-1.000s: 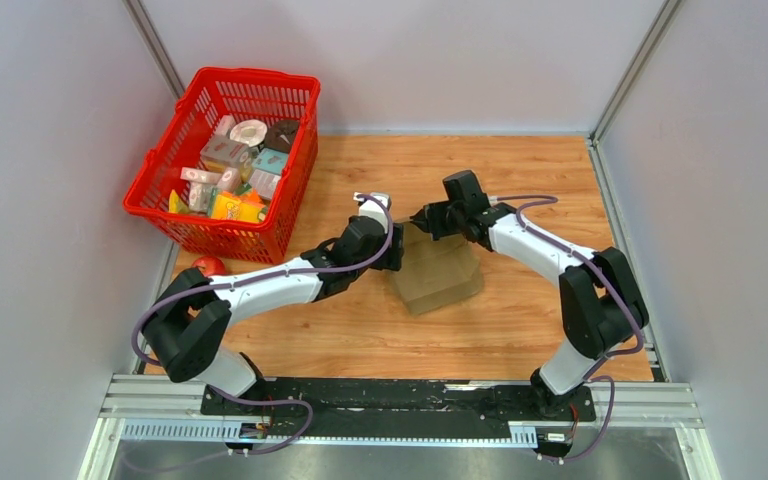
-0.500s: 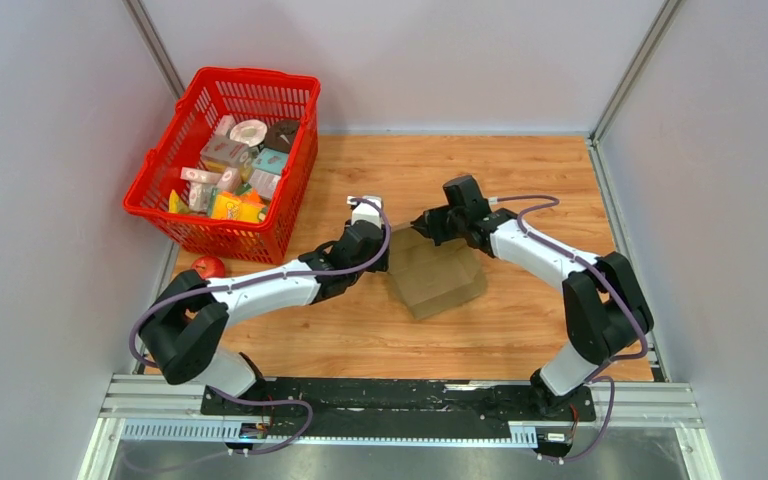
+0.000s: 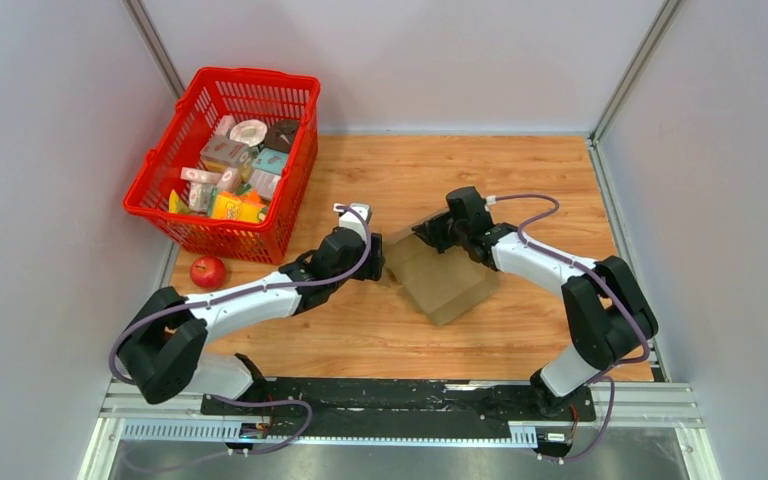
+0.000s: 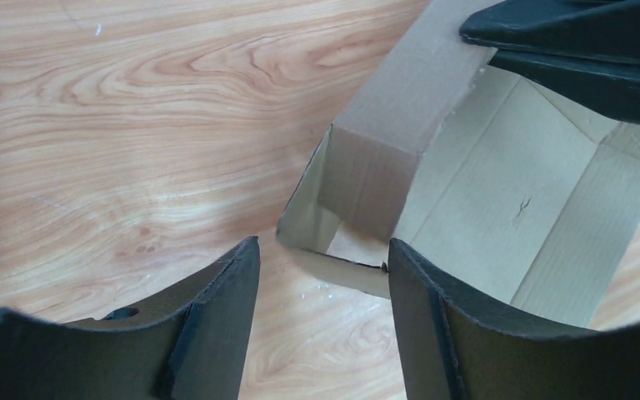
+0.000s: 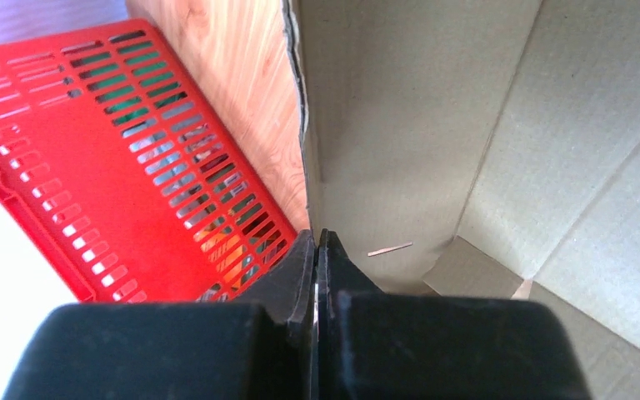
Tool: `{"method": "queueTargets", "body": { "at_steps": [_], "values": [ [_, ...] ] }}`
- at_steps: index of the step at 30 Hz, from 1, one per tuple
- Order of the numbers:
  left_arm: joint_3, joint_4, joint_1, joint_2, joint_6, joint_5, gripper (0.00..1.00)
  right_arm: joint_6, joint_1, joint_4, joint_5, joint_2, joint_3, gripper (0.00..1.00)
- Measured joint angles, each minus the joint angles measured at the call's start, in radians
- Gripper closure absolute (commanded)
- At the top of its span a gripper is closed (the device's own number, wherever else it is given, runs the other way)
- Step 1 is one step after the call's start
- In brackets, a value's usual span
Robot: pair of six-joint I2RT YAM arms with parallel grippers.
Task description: Fold the paper box
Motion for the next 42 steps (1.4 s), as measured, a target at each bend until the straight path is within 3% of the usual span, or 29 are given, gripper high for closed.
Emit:
{"method": "queueTargets", "body": {
  "at_steps": [8,16,25,31,37,39,42],
  "values": [
    [-0.127,0.089,0.044,-0.132,0.026,0.127,0.28,-0.014,-0.013,0.031,0.035,0.01,-0.035,1.0],
    [-0.146,0.138,0.065,-0.092,0.057,0.182,0.24,-0.013,-0.013,0.032,0.04,0.01,-0.035,1.0],
    [-0.113,0.211,0.071,0.077,0.098,0.268,0.4,0.003,-0.014,0.051,0.037,0.01,-0.041,1.0],
    [-0.088,0.303,0.071,0.104,0.098,0.326,0.57,0.037,-0.015,0.073,0.01,0.01,-0.04,1.0],
    [-0.051,0.33,0.071,0.118,0.111,0.327,0.63,0.088,-0.016,0.096,0.004,0.01,-0.04,1.0],
    [-0.045,0.33,0.071,0.123,0.119,0.323,0.63,0.101,-0.017,0.107,0.003,0.011,-0.04,1.0],
    [-0.041,0.328,0.068,0.133,0.137,0.308,0.44,0.108,-0.019,0.126,0.003,0.013,-0.043,1.0]
  ]
}}
